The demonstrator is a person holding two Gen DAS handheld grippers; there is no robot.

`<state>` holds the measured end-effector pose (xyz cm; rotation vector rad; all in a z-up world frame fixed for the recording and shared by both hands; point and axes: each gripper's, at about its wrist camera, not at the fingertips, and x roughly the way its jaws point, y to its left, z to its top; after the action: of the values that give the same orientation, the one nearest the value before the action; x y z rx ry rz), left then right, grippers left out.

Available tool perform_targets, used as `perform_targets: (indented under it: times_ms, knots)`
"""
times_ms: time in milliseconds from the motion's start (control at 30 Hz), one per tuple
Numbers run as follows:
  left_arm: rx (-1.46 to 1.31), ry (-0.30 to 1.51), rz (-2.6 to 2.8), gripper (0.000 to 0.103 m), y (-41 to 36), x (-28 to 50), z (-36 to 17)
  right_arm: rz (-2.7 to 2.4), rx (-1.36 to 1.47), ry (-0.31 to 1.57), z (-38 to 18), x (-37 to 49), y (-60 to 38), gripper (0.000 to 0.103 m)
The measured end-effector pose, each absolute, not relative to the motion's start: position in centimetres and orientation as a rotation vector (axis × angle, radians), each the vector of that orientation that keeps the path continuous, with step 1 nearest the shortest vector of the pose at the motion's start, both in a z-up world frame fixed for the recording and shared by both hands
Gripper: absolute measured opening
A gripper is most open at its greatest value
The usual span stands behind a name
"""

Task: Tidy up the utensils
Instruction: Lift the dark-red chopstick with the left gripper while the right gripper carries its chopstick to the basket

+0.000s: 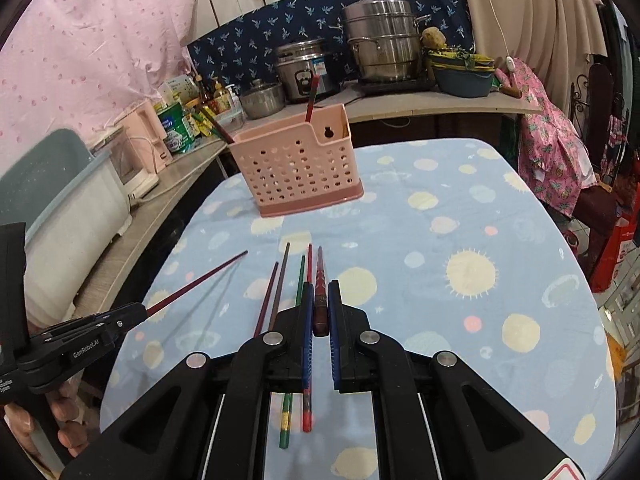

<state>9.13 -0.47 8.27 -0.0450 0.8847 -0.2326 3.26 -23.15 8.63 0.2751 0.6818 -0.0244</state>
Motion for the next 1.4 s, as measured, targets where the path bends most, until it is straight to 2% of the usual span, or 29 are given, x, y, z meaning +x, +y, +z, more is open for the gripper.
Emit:
perform_targets:
  times_ms: [800,1100,1400]
  knots:
    - [-0.129,0.641,-0.220,0.007,-0.3,18.6,20.7,0.019,0.281,0.470,19.8,12.1,-25.2,0.007]
    - [-0.158,0.509,-0.239,0.007,-2.1,21.4,27.4,0.039,0.265,0.362,25.5,15.6,-25.4,0.007]
    - [-0.169,0.441,-0.242,0.007,-4.4,25.3,30.5,0.026,0.263,0.303,29.1,20.1,-26.3,0.007]
